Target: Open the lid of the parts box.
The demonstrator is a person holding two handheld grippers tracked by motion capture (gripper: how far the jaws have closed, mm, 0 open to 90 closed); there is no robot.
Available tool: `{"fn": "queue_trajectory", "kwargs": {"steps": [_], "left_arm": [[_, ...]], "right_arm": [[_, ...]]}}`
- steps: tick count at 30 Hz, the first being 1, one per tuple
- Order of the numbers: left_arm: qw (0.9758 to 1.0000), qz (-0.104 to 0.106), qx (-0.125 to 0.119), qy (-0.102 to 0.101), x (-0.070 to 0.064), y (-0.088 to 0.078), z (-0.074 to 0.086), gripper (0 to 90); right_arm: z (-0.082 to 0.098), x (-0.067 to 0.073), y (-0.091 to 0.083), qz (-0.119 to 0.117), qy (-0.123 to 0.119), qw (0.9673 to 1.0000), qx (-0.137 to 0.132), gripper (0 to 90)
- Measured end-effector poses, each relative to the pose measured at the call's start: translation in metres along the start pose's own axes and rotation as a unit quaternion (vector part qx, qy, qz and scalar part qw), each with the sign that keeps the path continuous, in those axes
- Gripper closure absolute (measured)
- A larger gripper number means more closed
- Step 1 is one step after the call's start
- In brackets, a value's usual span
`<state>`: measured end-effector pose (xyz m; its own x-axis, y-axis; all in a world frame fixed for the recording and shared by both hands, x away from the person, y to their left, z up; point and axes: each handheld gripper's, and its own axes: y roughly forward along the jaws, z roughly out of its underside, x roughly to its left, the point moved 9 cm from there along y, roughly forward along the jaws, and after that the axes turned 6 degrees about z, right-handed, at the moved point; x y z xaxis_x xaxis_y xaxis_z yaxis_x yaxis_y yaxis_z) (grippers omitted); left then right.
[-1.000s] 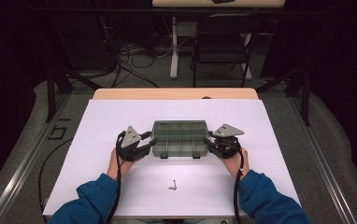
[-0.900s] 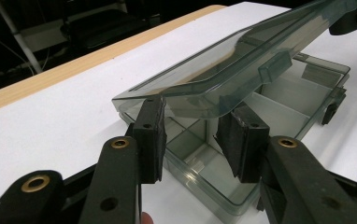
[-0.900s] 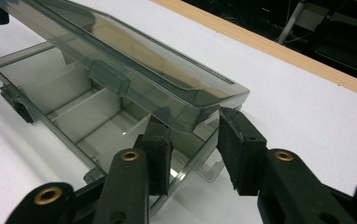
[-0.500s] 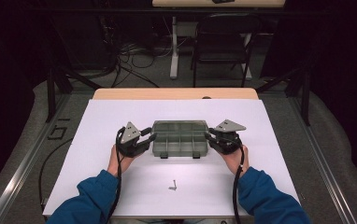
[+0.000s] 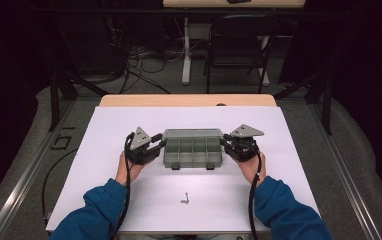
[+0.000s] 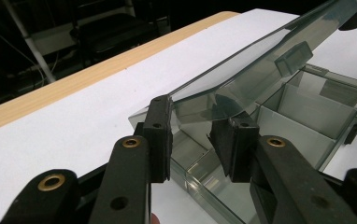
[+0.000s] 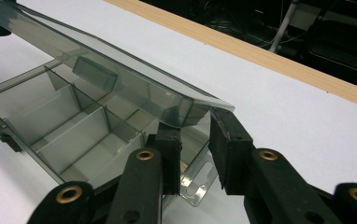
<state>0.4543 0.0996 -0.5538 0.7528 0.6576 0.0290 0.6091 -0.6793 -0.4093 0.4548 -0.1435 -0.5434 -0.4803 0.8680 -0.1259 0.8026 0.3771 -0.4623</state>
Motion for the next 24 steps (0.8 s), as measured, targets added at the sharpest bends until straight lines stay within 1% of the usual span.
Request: {"fn": "queue_trajectory", "kwargs": {"steps": [1,3,6,10,11,12,13,16,19,24], "left_arm": [[1.0000,-0.001,0.000,-0.003,0.0006,0.0002,-0.0006,67.8],[1.0000,-0.002,0.001,-0.005,0.0018,0.0003,-0.0016,68.7],[1.0000,-0.004,0.000,-0.004,0.0027,0.0011,-0.0020,69.6],[1.0000,-0.007,0.000,0.003,0.0043,0.0014,-0.0032,70.6],[1.0000,-0.008,-0.001,-0.002,0.0046,0.0017,-0.0037,70.9],[1.0000,-0.006,0.000,-0.003,0.0053,0.0015,-0.0043,71.2],[1.0000,-0.009,-0.002,-0.003,0.0062,0.0020,-0.0052,71.5],[1.0000,-0.006,-0.001,0.000,0.0076,0.0023,-0.0064,71.9],[1.0000,-0.007,-0.002,-0.002,0.0078,0.0027,-0.0069,72.0],[0.9999,-0.007,-0.004,-0.010,0.0095,0.0038,-0.0093,72.3]], "right_arm": [[-0.0001,0.0002,0.0002,0.000,0.003,1.0000,0.001,74.1],[-0.0012,-0.0008,0.0007,0.000,0.002,1.0000,0.001,74.7],[-0.0029,-0.0019,0.0014,-0.002,0.005,1.0000,0.001,75.3],[-0.0040,-0.0031,0.0020,0.000,0.006,1.0000,0.005,75.4],[-0.0044,-0.0026,0.0024,-0.001,0.011,0.9999,0.004,75.5],[-0.0048,-0.0032,0.0028,-0.002,0.008,1.0000,0.003,75.7],[-0.0051,-0.0036,0.0031,-0.001,0.007,1.0000,0.003,75.8],[-0.0057,-0.0038,0.0036,-0.001,0.010,0.9999,0.005,76.0],[-0.0061,-0.0047,0.0047,-0.001,0.011,0.9999,0.006,76.1],[-0.0071,-0.0055,0.0055,-0.001,0.014,0.9999,0.009,76.5]]}}
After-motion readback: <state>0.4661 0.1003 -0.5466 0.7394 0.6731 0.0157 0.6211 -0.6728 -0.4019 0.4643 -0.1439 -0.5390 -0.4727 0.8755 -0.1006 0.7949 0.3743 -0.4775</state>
